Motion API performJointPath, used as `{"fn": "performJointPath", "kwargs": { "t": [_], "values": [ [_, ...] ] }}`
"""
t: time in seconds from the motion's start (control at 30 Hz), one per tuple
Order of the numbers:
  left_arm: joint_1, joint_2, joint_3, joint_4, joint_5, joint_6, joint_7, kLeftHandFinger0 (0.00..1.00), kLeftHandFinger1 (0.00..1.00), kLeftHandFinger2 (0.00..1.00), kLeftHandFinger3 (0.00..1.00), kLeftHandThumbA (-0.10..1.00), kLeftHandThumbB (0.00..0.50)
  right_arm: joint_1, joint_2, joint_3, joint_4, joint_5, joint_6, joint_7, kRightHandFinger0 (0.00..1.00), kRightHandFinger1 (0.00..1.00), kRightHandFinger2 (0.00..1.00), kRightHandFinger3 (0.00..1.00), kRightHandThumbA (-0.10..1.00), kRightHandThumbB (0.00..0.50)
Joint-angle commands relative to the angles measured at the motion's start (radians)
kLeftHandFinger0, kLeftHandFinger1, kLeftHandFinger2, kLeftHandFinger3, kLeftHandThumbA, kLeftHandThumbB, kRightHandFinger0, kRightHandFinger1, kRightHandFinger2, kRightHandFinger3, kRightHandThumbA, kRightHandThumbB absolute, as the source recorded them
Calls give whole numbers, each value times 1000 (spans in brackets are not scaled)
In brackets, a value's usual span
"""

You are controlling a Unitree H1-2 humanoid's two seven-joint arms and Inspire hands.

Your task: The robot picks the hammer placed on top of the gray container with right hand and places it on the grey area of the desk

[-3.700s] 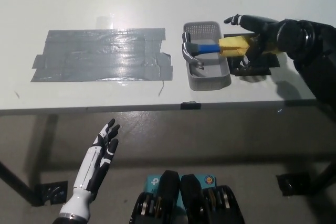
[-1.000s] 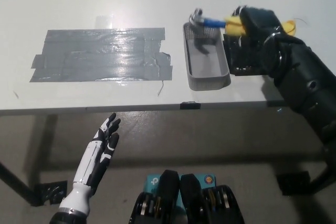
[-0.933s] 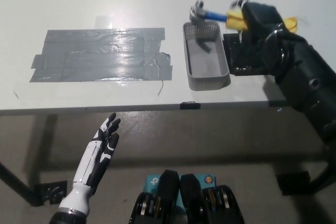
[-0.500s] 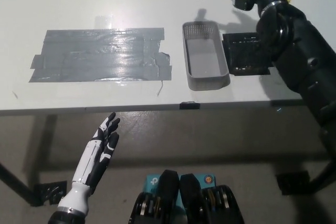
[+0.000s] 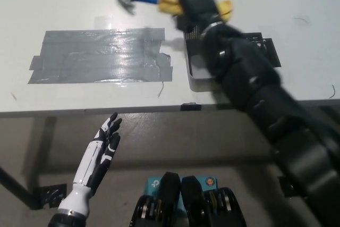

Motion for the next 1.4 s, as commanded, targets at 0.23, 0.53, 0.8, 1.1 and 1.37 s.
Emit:
{"fn": "performJointPath", "kwargs": {
  "t": [0.23,0.53,0.8,1.1,1.37],
  "values": [
    [5,5,-9,-46,2,-13,-9,1000,1000,1000,1000,914,147,-143,133,-22,92,38,-34,-83,0,429,814,899,-100,168],
    [3,3,-12,-54,14,-5,-6,1000,1000,1000,1000,917,153,-151,172,-27,147,55,-10,-69,0,329,703,665,-100,207],
    [-13,1,-19,-52,22,-9,-7,1000,1000,1000,1000,906,149,-99,179,-30,183,63,-12,-64,0,264,611,413,-100,189],
    [-25,3,-27,-63,38,10,-5,1000,1000,1000,1000,926,159,-57,186,-35,200,77,-25,-58,0,290,657,481,-100,176],
    [-25,5,-27,-68,22,15,-13,1000,1000,1000,1000,900,162,-50,181,-51,217,117,27,94,769,1000,1000,1000,454,260]
  ]
}}
